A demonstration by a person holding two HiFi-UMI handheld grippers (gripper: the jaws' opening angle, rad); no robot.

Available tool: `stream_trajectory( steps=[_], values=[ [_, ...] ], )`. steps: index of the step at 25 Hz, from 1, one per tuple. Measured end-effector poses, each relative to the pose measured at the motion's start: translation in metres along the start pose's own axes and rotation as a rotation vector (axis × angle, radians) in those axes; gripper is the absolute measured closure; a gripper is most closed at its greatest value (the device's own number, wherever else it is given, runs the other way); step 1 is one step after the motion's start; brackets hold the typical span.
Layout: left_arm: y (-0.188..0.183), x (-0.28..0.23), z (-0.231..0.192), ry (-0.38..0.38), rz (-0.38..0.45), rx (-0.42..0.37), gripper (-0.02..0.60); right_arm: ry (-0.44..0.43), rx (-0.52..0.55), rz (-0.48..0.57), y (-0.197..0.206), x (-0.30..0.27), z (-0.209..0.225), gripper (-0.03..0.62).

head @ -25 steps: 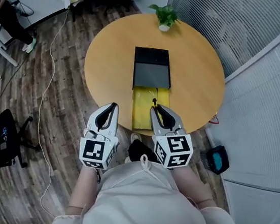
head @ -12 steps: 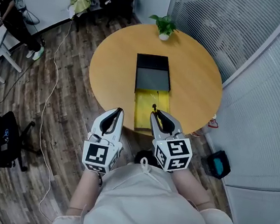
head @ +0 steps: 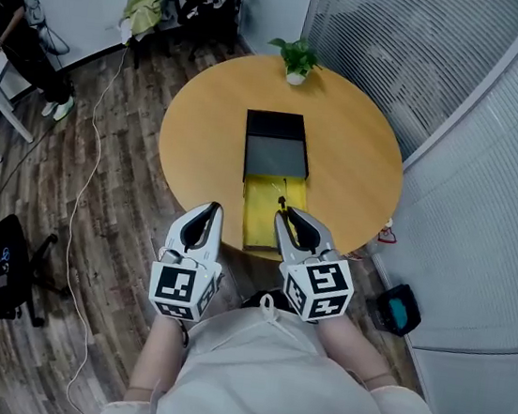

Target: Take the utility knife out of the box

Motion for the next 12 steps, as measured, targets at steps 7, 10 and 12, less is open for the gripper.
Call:
stream_trajectory(
  steps=[7,10,12],
  values=[
    [0.003,-0.011,-0.007,-0.003,-0.015,0.008,0.575,0.004,-0.001,-0.009,0.0,-0.01,0.004,0.53],
    [0.003,-0.015,-0.008,-0.001,-0.019,0.006,0.575,-0.003,-0.014,-0.013,-0.001,-0.015,0.006,0.53],
    [0.004,-0.019,-0.009,0.0,-0.021,0.008,0.575,-0.006,-0.02,-0.015,-0.001,-0.019,0.007,0.53]
  ],
)
Point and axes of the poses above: the fingertips, and each gripper's own axes: x backward along the fingers, z to its right, y out of its underside, the point moved 5 cm from there along x, backward along the fingers, and after that the axes turned 2 degrees about -z, right-handed, at the moved point
